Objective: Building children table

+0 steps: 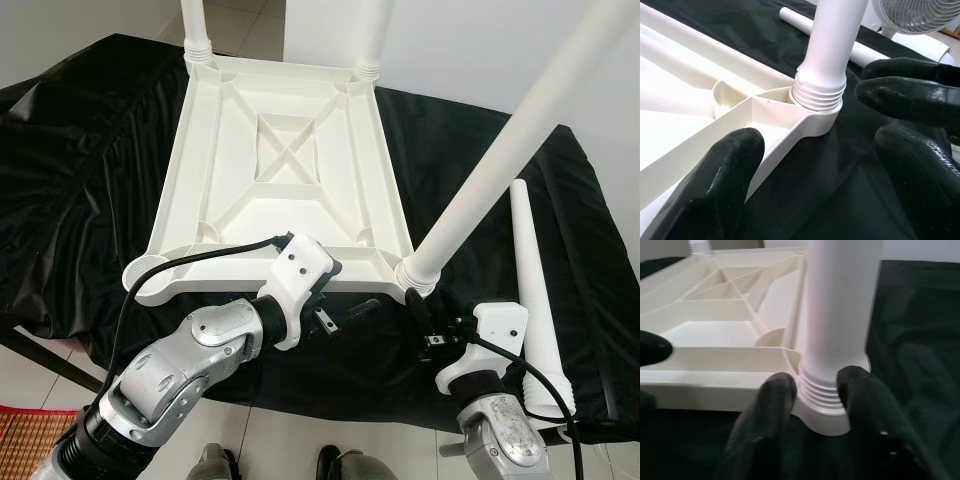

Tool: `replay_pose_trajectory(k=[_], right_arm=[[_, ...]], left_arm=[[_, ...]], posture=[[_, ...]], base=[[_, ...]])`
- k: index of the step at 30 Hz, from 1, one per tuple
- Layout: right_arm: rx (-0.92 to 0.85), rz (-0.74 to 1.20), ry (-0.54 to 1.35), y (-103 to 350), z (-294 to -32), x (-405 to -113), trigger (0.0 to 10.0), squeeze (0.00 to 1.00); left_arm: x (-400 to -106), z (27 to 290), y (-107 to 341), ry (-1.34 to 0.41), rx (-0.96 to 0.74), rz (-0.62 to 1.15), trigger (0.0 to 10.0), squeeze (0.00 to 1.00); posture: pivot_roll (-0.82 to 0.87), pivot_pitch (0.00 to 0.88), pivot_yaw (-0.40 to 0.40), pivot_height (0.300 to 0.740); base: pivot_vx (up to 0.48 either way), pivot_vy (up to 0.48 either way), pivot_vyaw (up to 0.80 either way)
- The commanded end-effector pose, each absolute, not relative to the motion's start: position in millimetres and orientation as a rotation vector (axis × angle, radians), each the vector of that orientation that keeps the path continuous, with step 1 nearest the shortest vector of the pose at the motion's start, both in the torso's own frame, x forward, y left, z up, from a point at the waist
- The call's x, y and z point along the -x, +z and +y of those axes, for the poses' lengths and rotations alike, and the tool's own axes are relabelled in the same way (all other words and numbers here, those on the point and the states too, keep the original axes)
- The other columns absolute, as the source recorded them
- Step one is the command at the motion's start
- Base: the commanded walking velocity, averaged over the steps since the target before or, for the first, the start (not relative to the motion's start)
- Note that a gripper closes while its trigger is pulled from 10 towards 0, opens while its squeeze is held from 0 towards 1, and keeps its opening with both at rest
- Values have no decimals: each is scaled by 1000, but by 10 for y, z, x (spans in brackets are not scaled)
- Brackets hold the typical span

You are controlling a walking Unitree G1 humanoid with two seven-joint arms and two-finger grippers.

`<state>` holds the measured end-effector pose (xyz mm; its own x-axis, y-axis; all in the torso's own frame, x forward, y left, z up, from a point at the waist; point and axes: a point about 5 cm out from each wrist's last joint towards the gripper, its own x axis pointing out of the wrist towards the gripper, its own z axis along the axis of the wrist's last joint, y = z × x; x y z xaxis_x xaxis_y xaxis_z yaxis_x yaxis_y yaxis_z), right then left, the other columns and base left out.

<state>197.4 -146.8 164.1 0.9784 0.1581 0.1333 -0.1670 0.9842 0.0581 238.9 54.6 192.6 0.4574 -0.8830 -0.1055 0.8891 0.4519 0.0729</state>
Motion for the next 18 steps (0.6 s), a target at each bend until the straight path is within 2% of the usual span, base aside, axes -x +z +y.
replay_pose_trajectory(k=[1,3,4,7,8,13,14,18], right_arm=[[-87,-108,210,1626,-1499,-1973,0,0],[-92,-106,232,1628,-1498,-1982,0,0],[-88,-106,267,1637,-1520,-2023,8549,0],[-86,-106,291,1645,-1540,-2054,8549,0],[-82,-105,320,1657,-1601,-2124,10000,0],[-79,-78,380,1678,-1775,-2278,10000,0],[-78,-58,444,1716,-1919,-2360,10000,0],[-71,-19,507,1712,-2023,-2412,10000,0]], left_arm=[[-2308,505,1946,-1216,-123,57,10000,0],[-2310,506,1947,-1215,-123,56,10000,0],[-2312,507,1950,-1214,-123,55,10000,0],[-2316,507,1951,-1213,-124,55,10000,0],[-2320,505,1953,-1212,-124,53,10000,0],[-2323,500,1957,-1213,-124,51,10000,0],[-2323,500,1963,-1214,-125,49,10000,0],[-2325,497,1963,-1213,-125,47,10000,0]], posture=[[34,193,-73,740],[34,193,-73,740],[34,193,-74,740],[34,190,-73,740],[35,188,-74,740],[38,184,-76,740],[39,182,-78,740],[37,180,-81,740]], base=[[0,0,0],[0,0,0],[0,0,0],[0,0,0],[0,0,0],[0,0,0],[0,0,0],[0,0,0]])
